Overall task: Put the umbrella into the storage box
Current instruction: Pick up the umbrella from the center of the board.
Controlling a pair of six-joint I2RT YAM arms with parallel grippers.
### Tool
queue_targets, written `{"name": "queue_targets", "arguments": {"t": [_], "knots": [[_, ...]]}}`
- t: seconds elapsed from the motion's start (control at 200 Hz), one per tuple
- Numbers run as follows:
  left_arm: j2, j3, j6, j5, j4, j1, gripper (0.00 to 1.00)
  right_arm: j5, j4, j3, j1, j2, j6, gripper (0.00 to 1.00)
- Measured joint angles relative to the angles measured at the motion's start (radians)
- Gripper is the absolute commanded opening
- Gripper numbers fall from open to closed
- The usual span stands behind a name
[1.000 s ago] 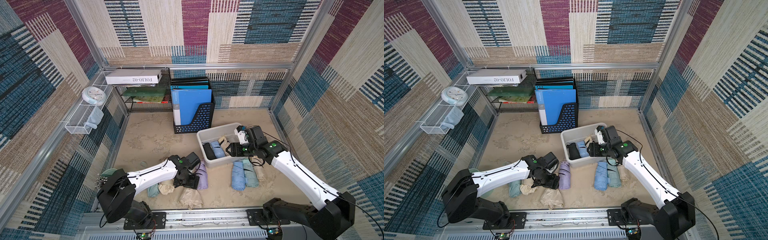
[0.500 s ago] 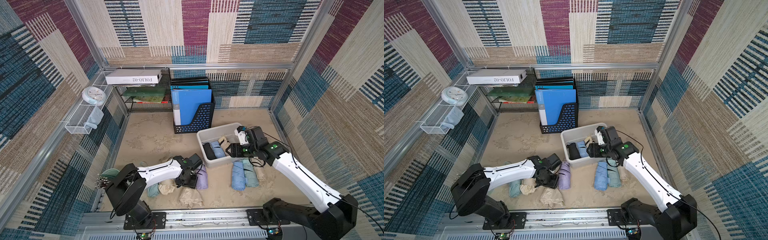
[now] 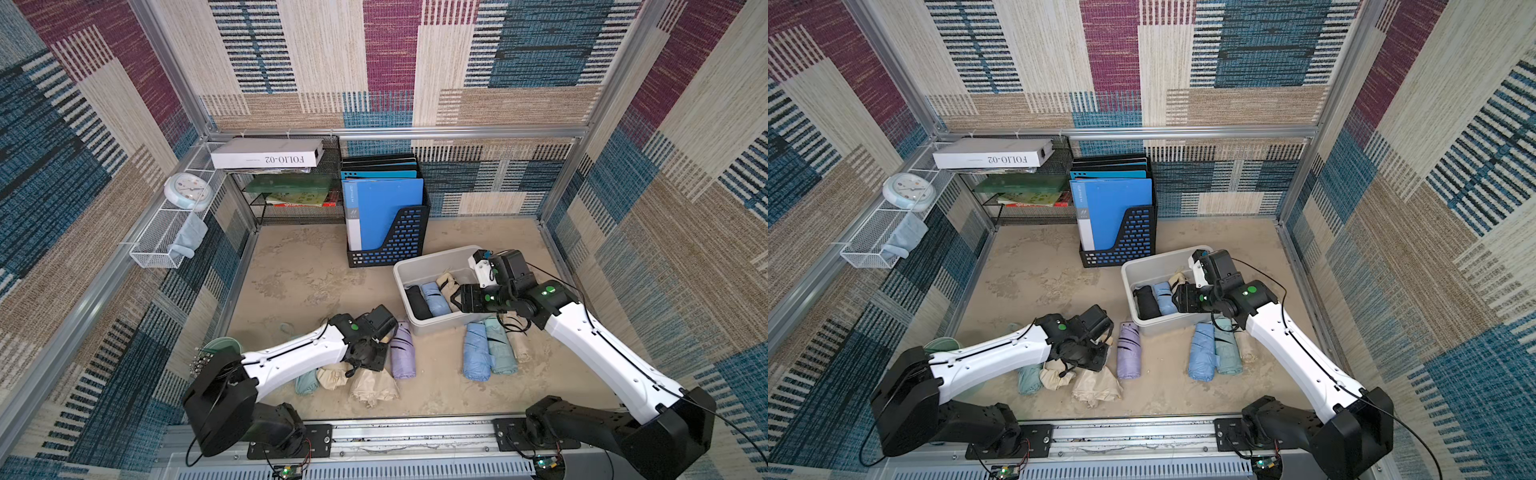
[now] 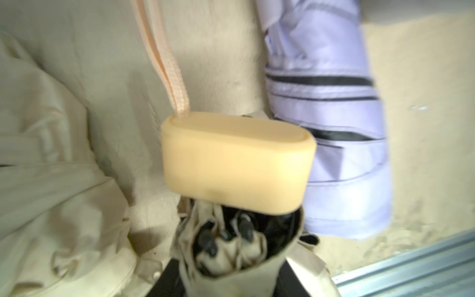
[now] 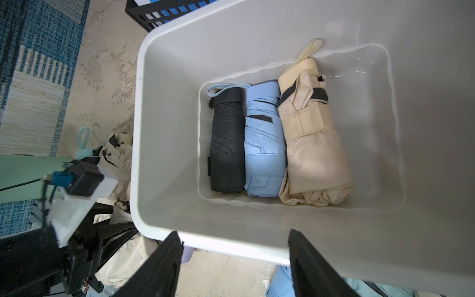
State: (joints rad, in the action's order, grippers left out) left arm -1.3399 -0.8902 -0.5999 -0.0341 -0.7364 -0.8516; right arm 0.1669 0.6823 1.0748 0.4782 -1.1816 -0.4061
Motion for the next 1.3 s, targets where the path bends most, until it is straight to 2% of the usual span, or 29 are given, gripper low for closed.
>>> {"name": "queue_targets", "arguments": {"t": [0.19, 0.316, 0.646, 0.862, 0.977, 1.302], "knots": [[0.204, -0.052, -0.030, -0.020, 0.036, 0.036, 0.33, 0.102, -0.058, 0.001, 0.018, 0.037, -0.015, 0.71], [0.270, -0.085, -0.047, 0.010, 0.105, 0.088, 0.33, 0.206, -0.137, 0.002, 0.046, 0.061, -0.023, 0.76], [0.310, -0.110, -0.098, 0.208, 0.346, 0.173, 0.33, 0.523, -0.325, 0.011, 0.130, 0.057, -0.078, 0.91], [0.309, -0.099, -0.145, 0.332, 0.531, 0.186, 0.33, 0.650, -0.391, 0.003, 0.163, 0.023, -0.109, 0.99], [0.308, -0.086, -0.180, 0.390, 0.625, 0.188, 0.33, 0.687, -0.422, 0.003, 0.171, 0.010, -0.124, 0.97], [0.306, -0.031, -0.298, 0.497, 0.870, 0.191, 0.33, 0.768, -0.570, -0.022, 0.177, 0.011, -0.204, 0.77]]}}
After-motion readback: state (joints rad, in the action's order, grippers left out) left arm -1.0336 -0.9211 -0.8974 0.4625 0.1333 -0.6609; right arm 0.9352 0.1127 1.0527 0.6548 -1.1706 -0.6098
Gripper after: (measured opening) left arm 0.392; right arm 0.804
